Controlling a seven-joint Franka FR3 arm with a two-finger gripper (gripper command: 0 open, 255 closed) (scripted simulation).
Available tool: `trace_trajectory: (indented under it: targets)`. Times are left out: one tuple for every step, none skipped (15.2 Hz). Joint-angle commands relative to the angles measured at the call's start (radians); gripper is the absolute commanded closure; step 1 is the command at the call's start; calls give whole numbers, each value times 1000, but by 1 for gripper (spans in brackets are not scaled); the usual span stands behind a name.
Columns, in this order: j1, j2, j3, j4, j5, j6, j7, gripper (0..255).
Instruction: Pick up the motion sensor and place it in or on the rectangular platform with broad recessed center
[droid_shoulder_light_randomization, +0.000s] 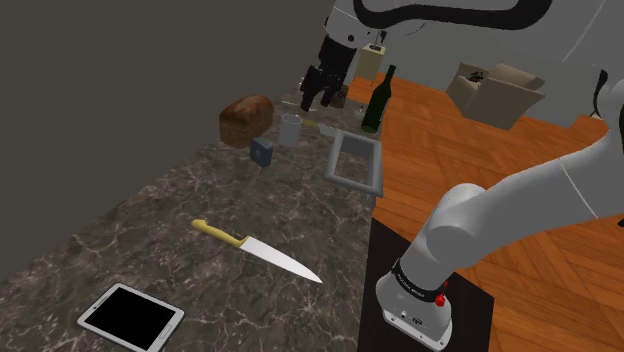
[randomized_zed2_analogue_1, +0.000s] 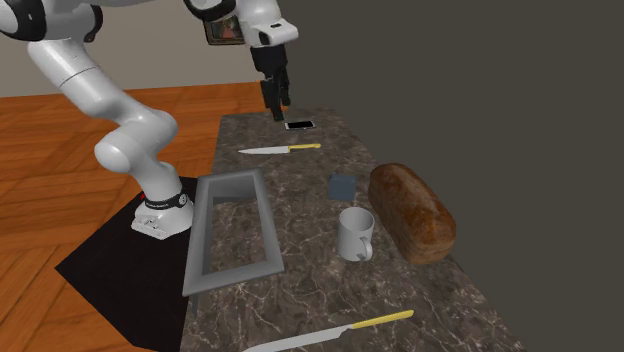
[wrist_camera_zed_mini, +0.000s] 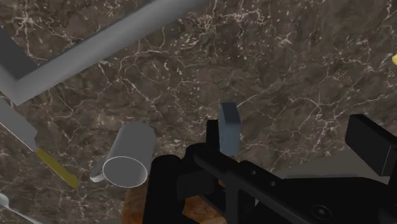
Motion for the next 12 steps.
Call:
trace_trajectory:
  targets:
    - [-5,66,5,6,1,48,16,0]
    - [-7,101,8,15,2,68,25,0]
    - [-9,137,11,24,2,87,34,0]
    - [-11,173,14,34,2,106,43,0]
    - [-13,209,16,46,2,124,52,0]
    - [-15,245,18,59,2,142,61,0]
    - [-16,282,20,72,1,158,70,0]
    - [-18,319,22,87,1,173,79,0]
    - [-19,356,23,104,0,188,88,0]
    - [-20,394,24,121,-1,202,97,0]
    - [-21,432,25,139,-2,215,106,0]
    - [-22,470,26,159,-3,227,115,0]
